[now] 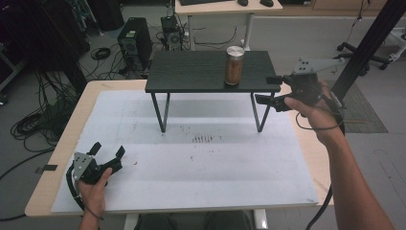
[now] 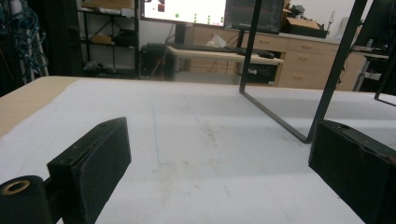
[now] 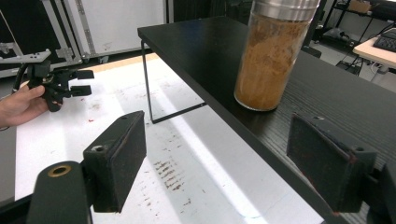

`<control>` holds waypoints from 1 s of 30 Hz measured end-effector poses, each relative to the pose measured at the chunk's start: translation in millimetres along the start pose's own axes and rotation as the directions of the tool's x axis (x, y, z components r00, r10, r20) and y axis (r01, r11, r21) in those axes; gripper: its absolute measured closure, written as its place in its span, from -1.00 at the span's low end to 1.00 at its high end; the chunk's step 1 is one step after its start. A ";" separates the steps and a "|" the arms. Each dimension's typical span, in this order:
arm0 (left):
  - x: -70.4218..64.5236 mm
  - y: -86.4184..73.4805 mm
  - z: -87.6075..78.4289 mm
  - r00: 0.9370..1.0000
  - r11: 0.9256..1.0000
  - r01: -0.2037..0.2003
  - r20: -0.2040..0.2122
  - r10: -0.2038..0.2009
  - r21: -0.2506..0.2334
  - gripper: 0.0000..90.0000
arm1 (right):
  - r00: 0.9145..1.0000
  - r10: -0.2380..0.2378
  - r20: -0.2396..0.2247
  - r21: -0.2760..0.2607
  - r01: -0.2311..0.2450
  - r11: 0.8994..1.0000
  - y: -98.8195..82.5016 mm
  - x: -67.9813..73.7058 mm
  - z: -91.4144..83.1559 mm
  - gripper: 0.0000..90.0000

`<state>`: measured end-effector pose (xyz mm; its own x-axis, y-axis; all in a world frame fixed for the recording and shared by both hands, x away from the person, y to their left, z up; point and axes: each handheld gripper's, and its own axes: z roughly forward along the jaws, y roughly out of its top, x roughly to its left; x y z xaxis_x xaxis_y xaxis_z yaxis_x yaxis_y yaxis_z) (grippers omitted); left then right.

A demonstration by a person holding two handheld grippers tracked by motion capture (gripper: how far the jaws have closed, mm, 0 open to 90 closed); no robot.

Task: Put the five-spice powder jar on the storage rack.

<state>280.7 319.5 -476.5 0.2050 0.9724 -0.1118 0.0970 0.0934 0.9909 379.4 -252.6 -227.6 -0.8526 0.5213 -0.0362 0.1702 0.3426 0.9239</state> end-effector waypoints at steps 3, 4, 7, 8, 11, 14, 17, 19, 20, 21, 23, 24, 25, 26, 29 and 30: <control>0.1 0.0 0.0 1.000 1.000 0.001 0.001 -0.001 -0.001 -0.87 | 1.000 0.000 -0.002 -0.004 0.000 1.000 -2.4 2.7 0.4 -0.56; 0.1 0.0 -0.1 1.000 1.000 0.001 0.001 -0.001 -0.001 -0.87 | 1.000 0.000 -0.003 -0.004 0.000 1.000 -3.3 3.7 0.6 -0.56; 0.1 0.0 -0.1 1.000 1.000 0.000 0.002 0.000 -0.001 -0.87 | 1.000 -0.001 -0.005 -0.005 0.001 1.000 -5.9 6.8 0.9 -0.57; 0.1 0.0 -0.1 1.000 1.000 0.001 0.002 -0.001 -0.001 -0.87 | 1.000 -0.002 -0.006 -0.005 0.002 1.000 -6.8 7.8 0.9 -0.58; 0.0 0.0 0.0 1.000 1.000 0.000 0.001 0.000 0.000 -0.87 | 1.000 -0.003 -0.007 -0.006 0.003 1.000 -9.7 10.6 0.3 -0.58; -0.1 0.0 0.0 1.000 1.000 -0.003 0.001 0.003 0.001 -0.87 | 1.000 -0.001 -0.006 -0.011 0.001 1.000 -13.2 12.9 -1.3 -0.60; -0.1 0.0 0.0 1.000 1.000 -0.003 0.001 0.003 0.002 -0.87 | 1.000 0.003 -0.007 -0.020 -0.003 1.000 -17.2 15.3 -3.1 -0.61; -0.2 0.0 0.1 1.000 1.000 -0.003 0.001 0.003 0.002 -0.87 | 1.000 0.006 -0.009 -0.025 -0.006 1.000 -20.1 16.6 -3.7 -0.61; -0.2 0.0 0.1 1.000 1.000 -0.004 0.002 0.004 0.002 -0.87 | 1.000 0.007 -0.009 -0.025 -0.008 1.000 -21.5 17.2 -3.9 -0.61; -0.2 0.0 0.1 1.000 1.000 -0.004 0.002 0.004 0.002 -0.87 | 1.000 0.008 -0.010 -0.025 -0.008 1.000 -22.9 17.6 -4.0 -0.61; -0.1 0.0 0.0 1.000 1.000 -0.004 0.002 0.004 0.002 -0.87 | 1.000 0.010 -0.009 -0.024 -0.011 1.000 -25.6 18.1 -4.0 -0.62; -0.1 0.0 0.0 1.000 1.000 -0.004 0.002 0.004 0.002 -0.87 | 1.000 0.012 -0.008 -0.025 -0.013 1.000 -26.9 18.3 -4.0 -0.62; -0.2 0.0 0.0 1.000 1.000 -0.004 0.002 0.004 0.002 -0.87 | 1.000 0.014 -0.007 -0.026 -0.014 1.000 -28.3 18.5 -4.0 -0.62; -0.2 0.0 0.0 1.000 1.000 -0.004 0.002 0.004 0.002 -0.87 | 1.000 0.015 -0.004 -0.026 -0.015 1.000 -29.6 18.7 -4.0 -0.63; -0.2 0.0 0.1 1.000 1.000 -0.005 0.002 0.005 0.002 -0.87 | 1.000 0.020 0.000 -0.030 -0.020 0.999 -32.6 19.2 -4.1 -0.63; -0.2 0.1 0.1 1.000 1.000 -0.005 0.003 0.005 0.003 -0.87 | 1.000 0.021 0.001 -0.029 -0.021 0.999 -34.4 19.7 -4.2 -0.63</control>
<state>280.8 319.3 -476.4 0.2081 0.9723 -0.1069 0.0988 0.0878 0.9912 354.6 -257.5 -258.5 -0.8481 0.5296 -0.0169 0.1738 0.3082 0.9353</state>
